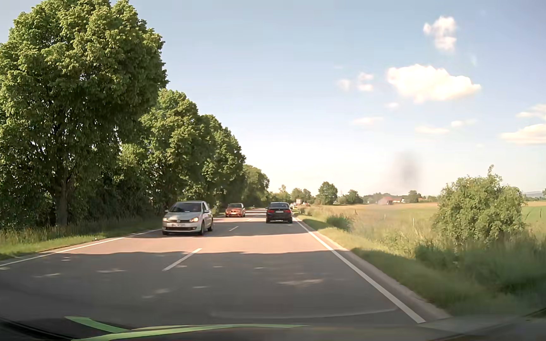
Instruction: Follow the waypoints while adhering to traffic rules and regulations
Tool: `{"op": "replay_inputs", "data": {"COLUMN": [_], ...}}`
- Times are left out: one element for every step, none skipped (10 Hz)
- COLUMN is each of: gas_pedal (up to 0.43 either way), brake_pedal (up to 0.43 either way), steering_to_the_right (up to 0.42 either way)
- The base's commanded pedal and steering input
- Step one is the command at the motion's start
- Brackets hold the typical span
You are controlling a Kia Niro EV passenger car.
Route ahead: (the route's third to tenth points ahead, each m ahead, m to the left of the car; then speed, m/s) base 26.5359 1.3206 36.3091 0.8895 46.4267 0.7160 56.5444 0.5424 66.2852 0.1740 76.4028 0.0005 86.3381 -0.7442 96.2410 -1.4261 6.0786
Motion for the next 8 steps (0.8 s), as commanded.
{"op": "replay_inputs", "data": {"gas_pedal": [0.059,0.059,0.059,0.059,0.059,0.059,0.067,0.067], "brake_pedal": [0.000,0.000,0.000,0.000,0.000,0.000,0.000,0.000], "steering_to_the_right": [0.001,0.001,0.001,0.001,0.001,0.001,0.001,0.001]}}
